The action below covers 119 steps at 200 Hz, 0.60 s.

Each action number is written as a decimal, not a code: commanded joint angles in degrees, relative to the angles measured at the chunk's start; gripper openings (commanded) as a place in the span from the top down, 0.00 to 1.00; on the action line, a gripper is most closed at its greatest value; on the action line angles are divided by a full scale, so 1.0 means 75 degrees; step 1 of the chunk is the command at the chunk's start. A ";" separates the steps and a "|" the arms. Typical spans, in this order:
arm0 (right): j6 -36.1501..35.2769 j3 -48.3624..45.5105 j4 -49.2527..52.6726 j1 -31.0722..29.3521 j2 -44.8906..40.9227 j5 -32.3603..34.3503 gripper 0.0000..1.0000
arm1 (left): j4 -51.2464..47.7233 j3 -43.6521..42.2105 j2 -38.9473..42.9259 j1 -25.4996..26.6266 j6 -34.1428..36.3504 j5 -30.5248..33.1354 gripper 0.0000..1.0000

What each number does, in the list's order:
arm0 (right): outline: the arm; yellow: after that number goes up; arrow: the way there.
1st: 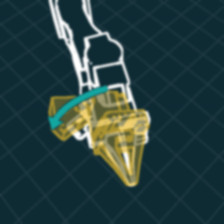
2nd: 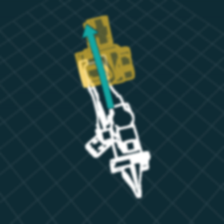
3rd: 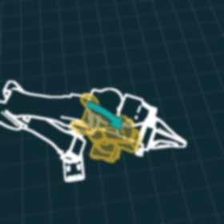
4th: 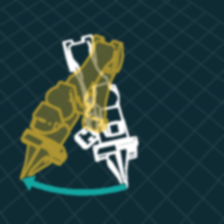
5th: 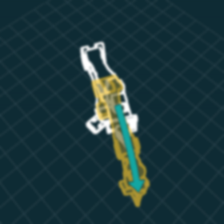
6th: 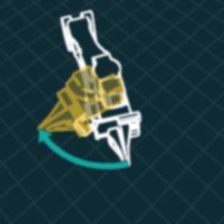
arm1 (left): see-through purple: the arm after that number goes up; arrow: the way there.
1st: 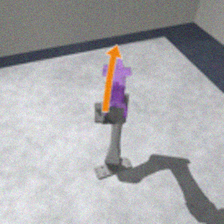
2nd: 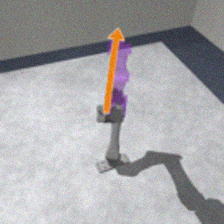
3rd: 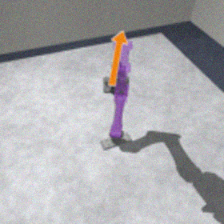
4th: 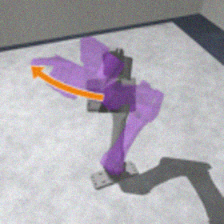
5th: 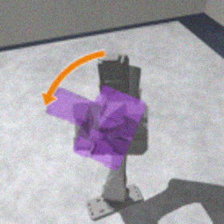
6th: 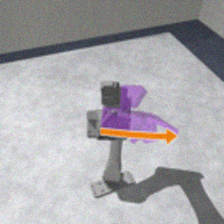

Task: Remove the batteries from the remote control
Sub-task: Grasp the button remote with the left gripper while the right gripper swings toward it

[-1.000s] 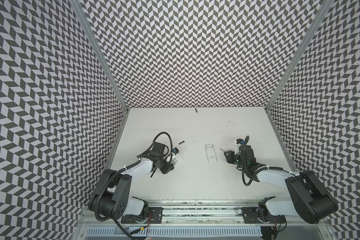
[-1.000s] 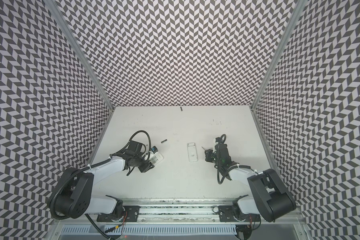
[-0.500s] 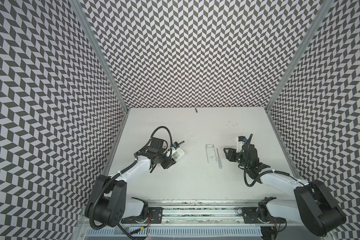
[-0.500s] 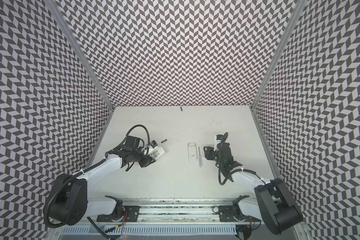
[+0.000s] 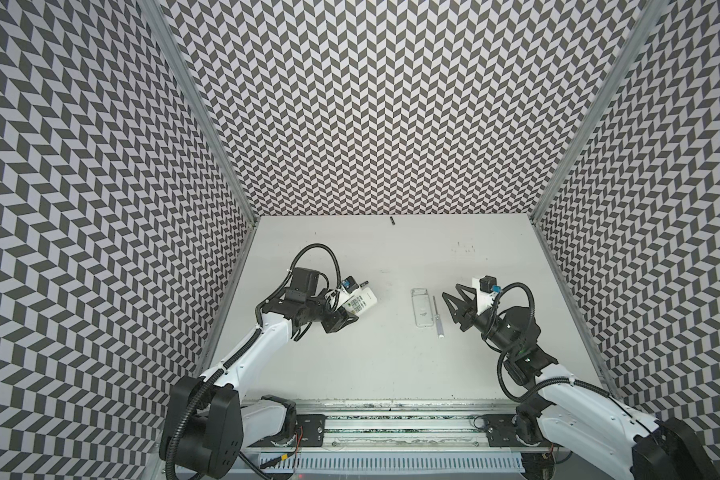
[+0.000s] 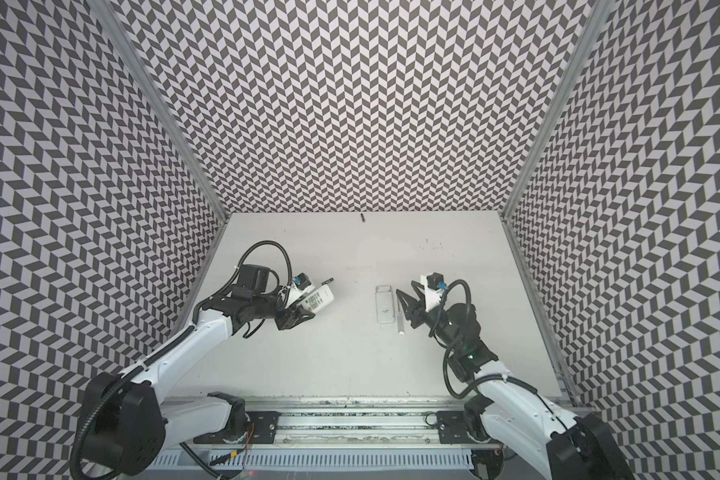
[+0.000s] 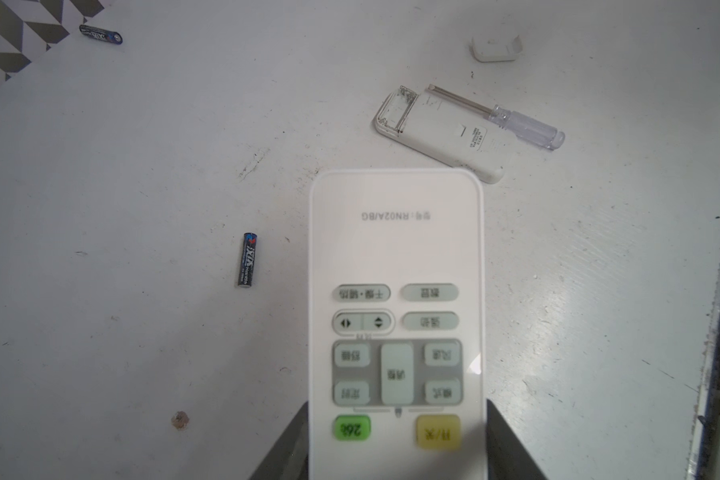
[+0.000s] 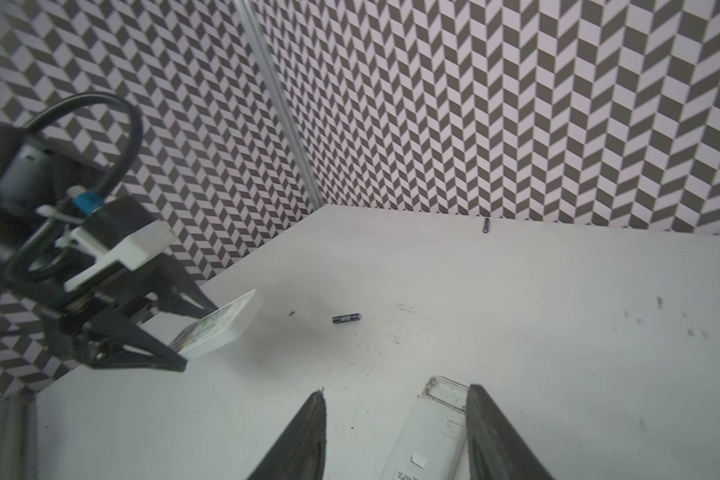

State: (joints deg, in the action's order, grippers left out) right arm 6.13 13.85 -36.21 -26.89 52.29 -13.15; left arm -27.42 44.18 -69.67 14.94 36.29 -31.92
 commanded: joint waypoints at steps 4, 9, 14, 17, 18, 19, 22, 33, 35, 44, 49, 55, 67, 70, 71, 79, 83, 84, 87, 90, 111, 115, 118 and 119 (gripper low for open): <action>-0.1255 -0.0083 -0.1150 -0.0456 -0.0082 -0.0460 0.48 | -0.0287 0.0205 0.0107 -0.0049 0.0345 -0.0527 1.00; -0.1453 -0.0067 -0.1127 -0.0549 -0.0054 -0.0429 0.48 | -0.0262 0.0143 0.0137 -0.0047 0.0372 -0.0564 1.00; -0.1541 -0.0076 -0.1184 -0.0610 -0.0009 -0.0421 0.48 | -0.0247 0.0102 0.0182 -0.0047 0.0403 -0.0616 1.00; -0.1555 -0.0087 -0.1249 -0.0636 0.0034 -0.0422 0.48 | -0.0246 0.0066 0.0186 -0.0041 0.0435 -0.0643 1.00; -0.1556 -0.0088 -0.1281 -0.0646 0.0047 -0.0424 0.48 | -0.0246 0.0064 0.0191 -0.0038 0.0446 -0.0654 1.00; -0.1561 -0.0088 -0.1309 -0.0651 0.0059 -0.0425 0.48 | -0.0252 0.0057 0.0193 -0.0042 0.0458 -0.0660 1.00; -0.1580 -0.0088 -0.1373 -0.0680 0.0094 -0.0435 0.48 | -0.0272 0.0038 0.0198 -0.0039 0.0484 -0.0684 1.00; -0.1921 0.0005 -0.1426 -0.0935 0.0228 -0.0400 0.48 | -0.0365 0.0016 0.0185 -0.0023 0.0540 -0.0720 1.00; -0.2060 0.0060 -0.1387 -0.1037 0.0243 -0.0368 0.48 | -0.0382 0.0024 0.0175 -0.0023 0.0546 -0.0723 1.00; -0.2603 0.0259 -0.1137 -0.1333 0.0308 -0.0254 0.48 | -0.0450 0.0040 0.0160 -0.0023 0.0551 -0.0753 1.00; -0.2828 0.0357 -0.1002 -0.1454 0.0341 -0.0221 0.47 | -0.0474 0.0042 0.0181 -0.0012 0.0562 -0.0777 1.00; -0.3143 0.0514 -0.0790 -0.1591 0.0411 -0.0217 0.48 | -0.0492 0.0041 0.0228 0.0000 0.0584 -0.0803 1.00; -0.3540 0.0706 -0.0670 -0.1724 0.0551 -0.0286 0.47 | -0.0540 0.0047 0.0330 0.0043 0.0649 -0.0818 1.00; -0.3654 0.0749 -0.0680 -0.1758 0.0586 -0.0305 0.47 | -0.0569 0.0043 0.0332 0.0053 0.0656 -0.0833 1.00; -0.3689 0.0752 -0.0686 -0.1770 0.0598 -0.0313 0.47 | -0.0566 0.0035 0.0334 0.0056 0.0650 -0.0843 1.00; -0.4135 0.0846 -0.0603 -0.1921 0.0637 -0.0328 0.47 | -0.0678 -0.0046 0.0313 0.0059 0.0723 -0.1034 1.00; -0.4441 0.0931 -0.0443 -0.2042 0.0633 -0.0303 0.47 | -0.0800 -0.0085 0.0297 0.0059 0.0846 -0.1186 1.00; -0.4539 0.0954 -0.0380 -0.2070 0.0627 -0.0289 0.47 | -0.0828 -0.0094 0.0287 0.0065 0.0880 -0.1225 1.00; -0.4776 0.1021 -0.0234 -0.2176 0.0616 -0.0251 0.47 | -0.0942 -0.0097 0.0279 0.0064 0.0950 -0.1342 1.00; -0.5052 0.1095 -0.0043 -0.2277 0.0609 -0.0203 0.46 | -0.1036 -0.0116 0.0278 0.0064 0.1067 -0.1444 1.00; -0.6877 0.1561 0.1121 -0.2958 0.0660 0.0050 0.45 | -0.1253 -0.0207 0.0474 0.0134 0.1479 -0.1598 1.00; -0.7222 0.1568 0.1193 -0.3075 0.0677 0.0089 0.44 | -0.1270 -0.0220 0.0514 0.0149 0.1555 -0.1565 1.00; -0.7460 0.1559 0.1196 -0.3163 0.0685 0.0149 0.42 | -0.1302 -0.0224 0.0528 0.0155 0.1613 -0.1546 1.00; -0.7514 0.1555 0.1189 -0.3199 0.0700 0.0166 0.41 | -0.1313 -0.0222 0.0532 0.0166 0.1639 -0.1545 1.00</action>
State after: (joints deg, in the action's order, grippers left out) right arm -30.55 23.29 -33.56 -46.22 56.99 -13.87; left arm -33.78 43.33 -67.92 15.40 42.96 -39.57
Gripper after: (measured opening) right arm 0.556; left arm 0.530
